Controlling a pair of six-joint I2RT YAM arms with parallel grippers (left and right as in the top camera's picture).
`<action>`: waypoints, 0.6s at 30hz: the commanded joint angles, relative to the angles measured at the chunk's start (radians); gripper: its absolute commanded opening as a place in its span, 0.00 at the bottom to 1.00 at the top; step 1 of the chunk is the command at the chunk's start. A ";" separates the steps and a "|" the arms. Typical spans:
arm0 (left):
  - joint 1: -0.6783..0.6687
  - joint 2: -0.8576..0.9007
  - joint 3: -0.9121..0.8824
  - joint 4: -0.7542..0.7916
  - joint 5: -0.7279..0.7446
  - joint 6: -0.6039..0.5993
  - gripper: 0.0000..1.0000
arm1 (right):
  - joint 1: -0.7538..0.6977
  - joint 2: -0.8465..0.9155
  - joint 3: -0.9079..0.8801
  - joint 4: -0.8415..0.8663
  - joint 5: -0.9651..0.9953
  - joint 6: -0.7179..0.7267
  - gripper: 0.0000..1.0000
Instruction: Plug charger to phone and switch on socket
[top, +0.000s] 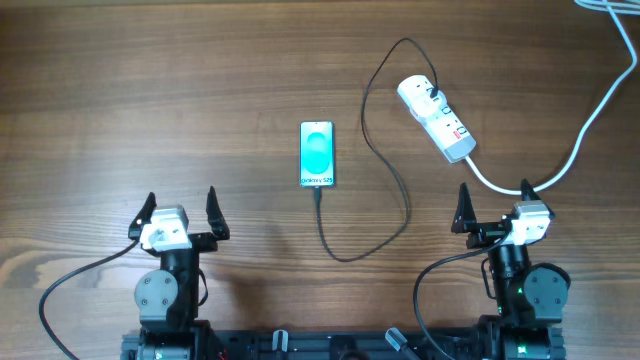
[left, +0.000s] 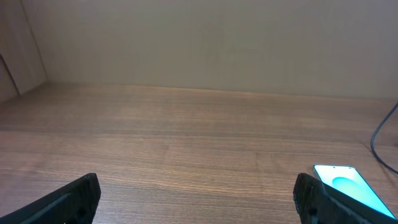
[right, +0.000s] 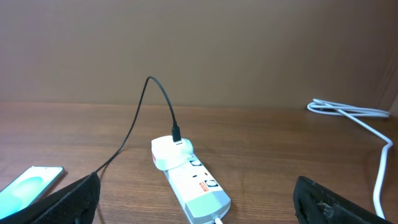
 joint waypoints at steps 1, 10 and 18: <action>0.007 -0.011 -0.008 0.000 0.016 0.050 1.00 | 0.005 -0.009 -0.001 0.002 0.010 -0.014 1.00; 0.007 -0.011 -0.008 -0.005 0.068 0.051 1.00 | 0.005 -0.009 -0.001 0.002 0.010 -0.014 1.00; 0.007 -0.011 -0.008 -0.008 0.093 0.050 1.00 | 0.005 -0.009 -0.001 0.002 0.010 -0.014 1.00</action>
